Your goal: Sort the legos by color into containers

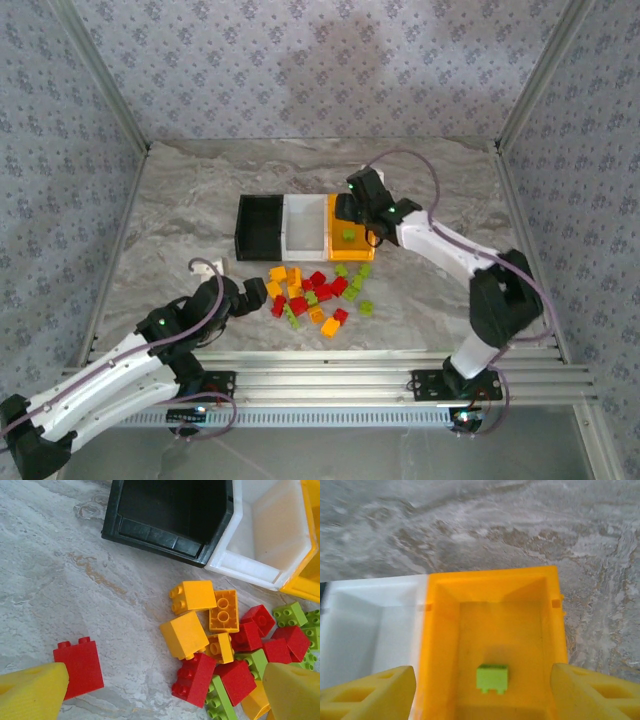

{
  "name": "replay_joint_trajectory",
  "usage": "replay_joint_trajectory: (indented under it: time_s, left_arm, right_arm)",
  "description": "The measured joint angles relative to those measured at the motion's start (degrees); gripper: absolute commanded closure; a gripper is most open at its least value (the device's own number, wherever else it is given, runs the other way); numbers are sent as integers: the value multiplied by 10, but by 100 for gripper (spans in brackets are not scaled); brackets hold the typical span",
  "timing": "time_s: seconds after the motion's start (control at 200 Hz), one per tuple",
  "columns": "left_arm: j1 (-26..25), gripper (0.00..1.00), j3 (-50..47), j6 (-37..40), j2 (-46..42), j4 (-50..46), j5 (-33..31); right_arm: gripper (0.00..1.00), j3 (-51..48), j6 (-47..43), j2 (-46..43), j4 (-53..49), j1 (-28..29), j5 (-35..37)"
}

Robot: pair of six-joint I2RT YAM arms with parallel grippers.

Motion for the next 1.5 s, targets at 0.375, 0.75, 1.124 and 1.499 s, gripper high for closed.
replay_joint_trajectory:
  time_s: [0.375,0.75,1.124,1.499]
  left_arm:
    - [13,0,55,3,0,-39,-14]
    - [82,0,64,42,93,-46,25]
    - [148,24,-23,26,229,41,91]
    - [150,64,-39,16,261,98,112]
  right_arm:
    - [7,-208,21,-261,26,152,82]
    - [3,-381,89,-416,32,196,139]
    - [4,-394,89,-422,31,192,105]
    - [4,-394,95,-426,31,186,106]
